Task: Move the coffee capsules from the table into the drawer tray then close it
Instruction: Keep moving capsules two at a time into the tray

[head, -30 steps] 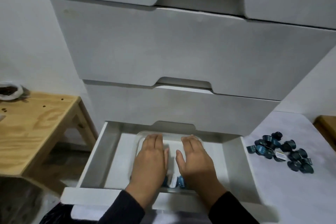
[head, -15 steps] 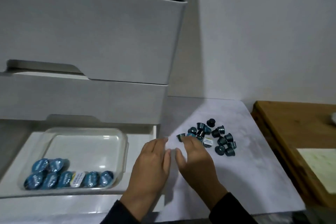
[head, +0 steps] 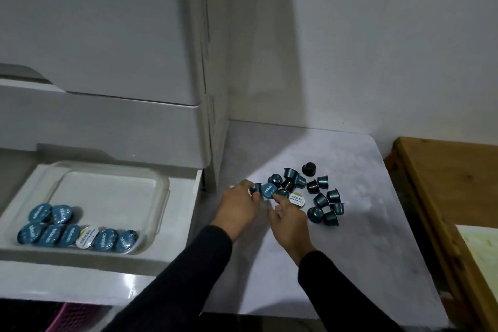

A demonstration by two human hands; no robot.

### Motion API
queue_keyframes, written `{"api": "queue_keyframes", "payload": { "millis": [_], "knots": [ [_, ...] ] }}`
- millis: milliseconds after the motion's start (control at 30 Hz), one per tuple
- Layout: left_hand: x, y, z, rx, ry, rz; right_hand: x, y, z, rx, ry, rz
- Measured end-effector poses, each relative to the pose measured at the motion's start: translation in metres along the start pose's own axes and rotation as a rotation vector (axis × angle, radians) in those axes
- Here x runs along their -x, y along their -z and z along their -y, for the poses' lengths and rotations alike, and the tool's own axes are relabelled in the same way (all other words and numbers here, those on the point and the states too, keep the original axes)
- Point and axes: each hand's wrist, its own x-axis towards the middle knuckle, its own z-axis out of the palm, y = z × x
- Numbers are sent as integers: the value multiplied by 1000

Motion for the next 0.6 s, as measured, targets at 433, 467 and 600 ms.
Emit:
{"api": "queue_keyframes", "payload": {
  "millis": [433, 467, 600],
  "knots": [
    [-63, -18, 7, 51, 98, 113, -44, -24, -13, -94, -142, 7],
    [-64, -18, 7, 74, 106, 99, -45, -24, -14, -93, -147, -5],
    [-69, -20, 11, 206, 136, 49, -50, -23, -18, -82, -178, -21]
  ]
}}
